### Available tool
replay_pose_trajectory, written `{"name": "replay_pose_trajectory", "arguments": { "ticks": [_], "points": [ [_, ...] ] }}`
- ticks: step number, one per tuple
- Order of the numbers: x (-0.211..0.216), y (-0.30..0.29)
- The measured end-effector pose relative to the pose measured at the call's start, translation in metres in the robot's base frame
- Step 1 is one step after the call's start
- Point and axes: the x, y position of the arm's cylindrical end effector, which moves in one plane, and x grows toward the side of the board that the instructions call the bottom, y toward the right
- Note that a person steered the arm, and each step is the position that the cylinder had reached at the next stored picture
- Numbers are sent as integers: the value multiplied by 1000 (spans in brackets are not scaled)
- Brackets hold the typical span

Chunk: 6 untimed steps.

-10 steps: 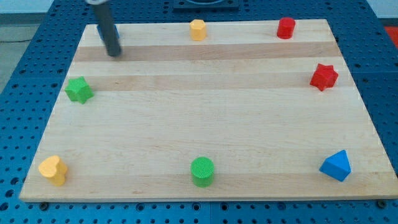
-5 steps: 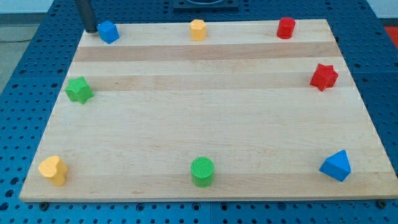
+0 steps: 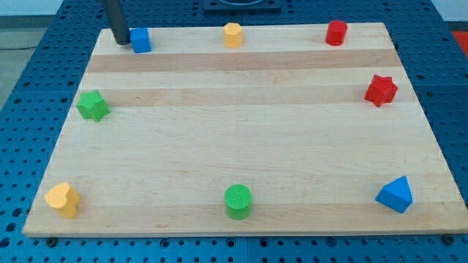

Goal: Push the cube left below the hexagon

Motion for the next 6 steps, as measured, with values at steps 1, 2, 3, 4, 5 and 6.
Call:
{"name": "replay_pose_trajectory", "arguments": {
  "ticks": [1,2,3,4,5,6],
  "points": [
    [9,24],
    [9,68],
    [9,114],
    [23,117],
    [99,113],
    [176,93]
  ]
}}
